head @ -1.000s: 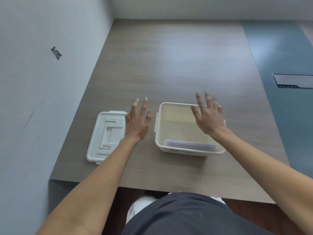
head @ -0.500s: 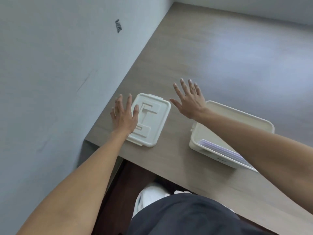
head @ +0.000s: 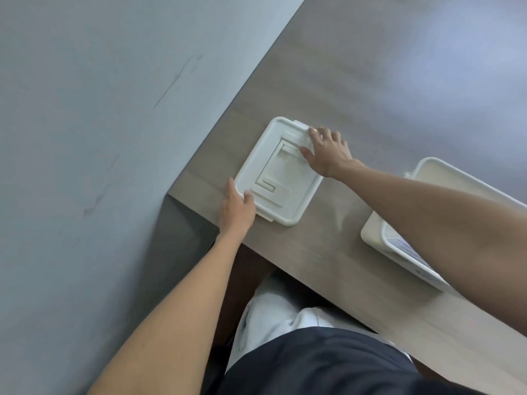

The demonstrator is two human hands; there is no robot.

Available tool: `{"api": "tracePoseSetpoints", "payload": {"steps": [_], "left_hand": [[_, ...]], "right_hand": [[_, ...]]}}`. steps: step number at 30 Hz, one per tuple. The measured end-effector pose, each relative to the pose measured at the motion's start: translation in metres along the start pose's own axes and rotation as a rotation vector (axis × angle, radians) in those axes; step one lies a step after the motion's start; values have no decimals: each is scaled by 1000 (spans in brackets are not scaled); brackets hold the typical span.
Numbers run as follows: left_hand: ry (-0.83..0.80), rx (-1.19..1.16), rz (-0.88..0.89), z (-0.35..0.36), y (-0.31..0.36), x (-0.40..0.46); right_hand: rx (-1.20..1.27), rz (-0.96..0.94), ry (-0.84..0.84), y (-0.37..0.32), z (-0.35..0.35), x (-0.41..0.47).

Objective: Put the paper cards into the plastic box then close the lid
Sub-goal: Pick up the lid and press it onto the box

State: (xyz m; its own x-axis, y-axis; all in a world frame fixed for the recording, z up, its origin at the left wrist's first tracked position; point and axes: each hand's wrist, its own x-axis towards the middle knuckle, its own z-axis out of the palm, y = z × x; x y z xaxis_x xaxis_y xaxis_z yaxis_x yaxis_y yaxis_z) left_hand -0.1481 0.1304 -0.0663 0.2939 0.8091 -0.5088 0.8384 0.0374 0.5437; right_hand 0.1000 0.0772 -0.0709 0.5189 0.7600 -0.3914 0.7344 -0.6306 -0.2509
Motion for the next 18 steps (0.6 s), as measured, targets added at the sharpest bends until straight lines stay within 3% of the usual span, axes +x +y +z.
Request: {"api": "tracePoseSetpoints", "payload": {"steps": [6,10,13,18], "left_hand": [[144,-478,-360,15,8,7],[152,-834,-597,9,18,22],[59,-886,-652,-2,20,30],[-165,-871,-639,-17,11,36]], "right_hand": [[93,81,208,-2,16,8],[362,366,233,-10,11,14],[492,476,209,-9,3,13],[554,506,166,-1,-14,0]]}}
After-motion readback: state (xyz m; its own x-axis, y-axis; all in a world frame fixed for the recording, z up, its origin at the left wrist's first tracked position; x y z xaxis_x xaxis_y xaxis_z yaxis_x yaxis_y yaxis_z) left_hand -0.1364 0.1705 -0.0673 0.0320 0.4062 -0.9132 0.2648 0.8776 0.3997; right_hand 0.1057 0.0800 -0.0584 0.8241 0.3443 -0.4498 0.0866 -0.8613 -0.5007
